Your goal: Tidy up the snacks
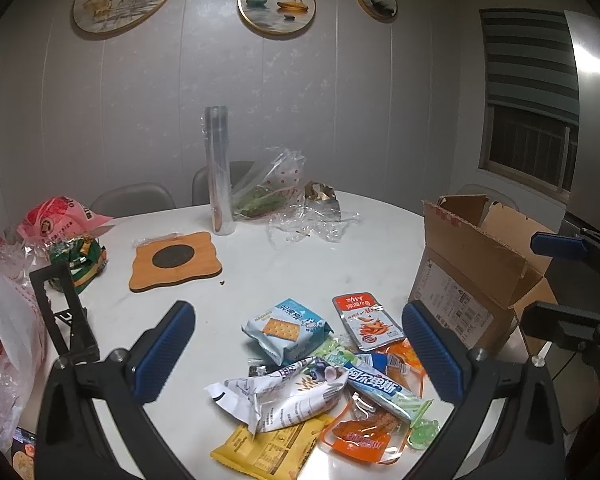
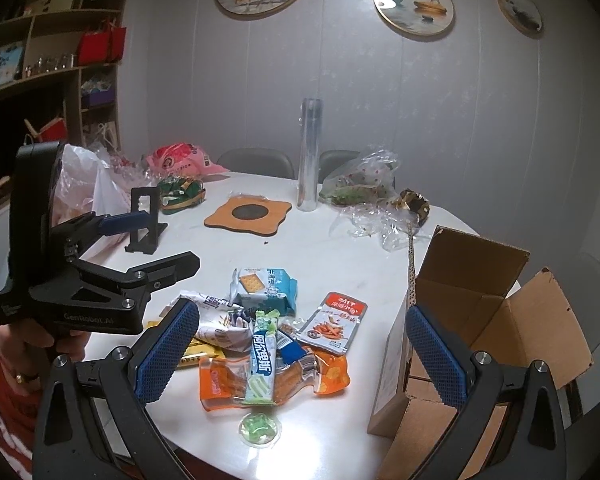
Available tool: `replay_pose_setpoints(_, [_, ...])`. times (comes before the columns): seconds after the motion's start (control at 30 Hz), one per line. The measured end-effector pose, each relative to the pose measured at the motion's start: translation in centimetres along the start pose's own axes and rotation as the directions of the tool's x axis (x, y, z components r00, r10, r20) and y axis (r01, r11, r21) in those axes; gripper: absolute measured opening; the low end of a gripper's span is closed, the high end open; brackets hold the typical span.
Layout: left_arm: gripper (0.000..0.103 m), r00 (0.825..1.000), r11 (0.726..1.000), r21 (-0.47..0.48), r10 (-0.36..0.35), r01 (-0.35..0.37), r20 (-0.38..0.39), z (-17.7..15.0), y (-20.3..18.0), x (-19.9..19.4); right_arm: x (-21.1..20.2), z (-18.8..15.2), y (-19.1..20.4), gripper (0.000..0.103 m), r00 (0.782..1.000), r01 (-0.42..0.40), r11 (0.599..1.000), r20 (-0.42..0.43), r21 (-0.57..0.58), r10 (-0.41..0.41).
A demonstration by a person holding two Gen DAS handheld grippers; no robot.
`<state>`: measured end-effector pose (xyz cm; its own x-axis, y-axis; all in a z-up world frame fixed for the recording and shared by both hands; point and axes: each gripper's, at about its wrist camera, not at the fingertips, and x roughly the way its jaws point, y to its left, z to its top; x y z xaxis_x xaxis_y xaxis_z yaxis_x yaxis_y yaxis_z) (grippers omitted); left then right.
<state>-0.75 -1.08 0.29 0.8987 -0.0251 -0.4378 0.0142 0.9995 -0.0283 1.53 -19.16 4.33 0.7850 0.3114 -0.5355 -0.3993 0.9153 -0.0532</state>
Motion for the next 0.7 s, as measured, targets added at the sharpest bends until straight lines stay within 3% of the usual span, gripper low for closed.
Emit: replay_pose_setpoints(0.7, [0.102,1.0,1.0,-0.015,0.002,-0.002,0.008,-0.05,0.67,-0.77,-0.05,0.09,0.18,0.103,1.0,0.015,1.0,0.007,0.005,-0.015])
